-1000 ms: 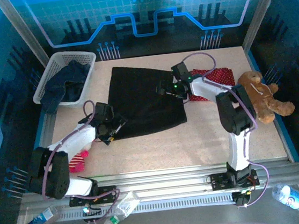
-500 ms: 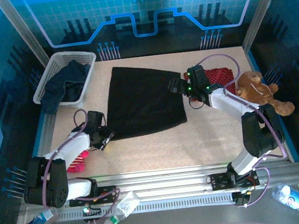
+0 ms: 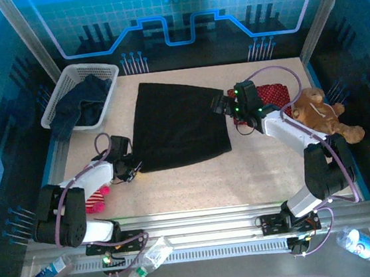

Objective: Fold and stack the skirts

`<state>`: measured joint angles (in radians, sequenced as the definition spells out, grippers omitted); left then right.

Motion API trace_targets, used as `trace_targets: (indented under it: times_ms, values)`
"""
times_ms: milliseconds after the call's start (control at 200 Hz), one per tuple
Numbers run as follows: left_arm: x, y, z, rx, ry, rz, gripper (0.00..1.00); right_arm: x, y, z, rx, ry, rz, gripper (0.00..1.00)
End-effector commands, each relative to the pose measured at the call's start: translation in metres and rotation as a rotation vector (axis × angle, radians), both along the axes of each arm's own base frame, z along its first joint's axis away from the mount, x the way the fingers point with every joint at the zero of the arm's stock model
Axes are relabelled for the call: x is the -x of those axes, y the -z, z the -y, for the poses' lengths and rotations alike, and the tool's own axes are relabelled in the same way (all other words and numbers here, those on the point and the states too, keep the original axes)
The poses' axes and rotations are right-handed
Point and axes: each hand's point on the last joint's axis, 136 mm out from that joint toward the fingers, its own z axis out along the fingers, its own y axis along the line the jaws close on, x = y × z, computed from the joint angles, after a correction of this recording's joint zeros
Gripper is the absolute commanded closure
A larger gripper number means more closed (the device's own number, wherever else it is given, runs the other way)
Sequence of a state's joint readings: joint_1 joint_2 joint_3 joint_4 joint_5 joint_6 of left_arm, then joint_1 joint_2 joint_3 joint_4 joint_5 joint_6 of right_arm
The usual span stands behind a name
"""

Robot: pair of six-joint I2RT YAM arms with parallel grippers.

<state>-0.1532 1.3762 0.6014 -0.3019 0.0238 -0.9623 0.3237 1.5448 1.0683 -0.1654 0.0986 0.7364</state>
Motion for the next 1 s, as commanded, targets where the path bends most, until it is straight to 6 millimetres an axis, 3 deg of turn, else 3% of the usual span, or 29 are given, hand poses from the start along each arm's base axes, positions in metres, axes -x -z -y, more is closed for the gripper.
trace_targets:
  times_ms: [0, 55, 125, 260, 280, 400, 610, 995]
  values:
    - [-0.002, -0.012, 0.001, 0.016, 0.002, 0.02, 0.93, 0.021, 0.017, 0.01, 0.012, 0.0, -0.113, 0.0]
    - [0.0, -0.013, 0.002, 0.019, 0.003, 0.016, 1.0, 0.039, 0.032, 0.017, 0.021, 0.021, -0.209, 0.0]
    - [0.002, -0.013, 0.001, 0.016, -0.002, 0.005, 1.0, 0.062, 0.048, 0.019, -0.01, 0.008, -0.298, 0.0]
    - [0.004, -0.013, 0.002, 0.023, -0.008, -0.007, 1.0, 0.095, 0.064, 0.006, -0.175, -0.051, -0.383, 0.17]
    - [0.003, -0.014, 0.002, 0.024, -0.008, -0.004, 1.0, 0.105, 0.074, 0.006, -0.185, -0.051, -0.417, 0.19]
    - [0.002, -0.014, 0.003, 0.029, -0.007, 0.0, 1.0, 0.123, 0.089, 0.001, -0.231, -0.036, -0.479, 0.28]
    - [0.0, -0.015, 0.004, 0.036, -0.001, 0.011, 1.0, 0.113, 0.102, -0.013, -0.318, -0.019, -0.475, 0.42]
    - [-0.001, -0.013, 0.005, 0.036, 0.001, 0.007, 1.0, 0.109, 0.126, -0.023, -0.312, 0.017, -0.519, 0.43]
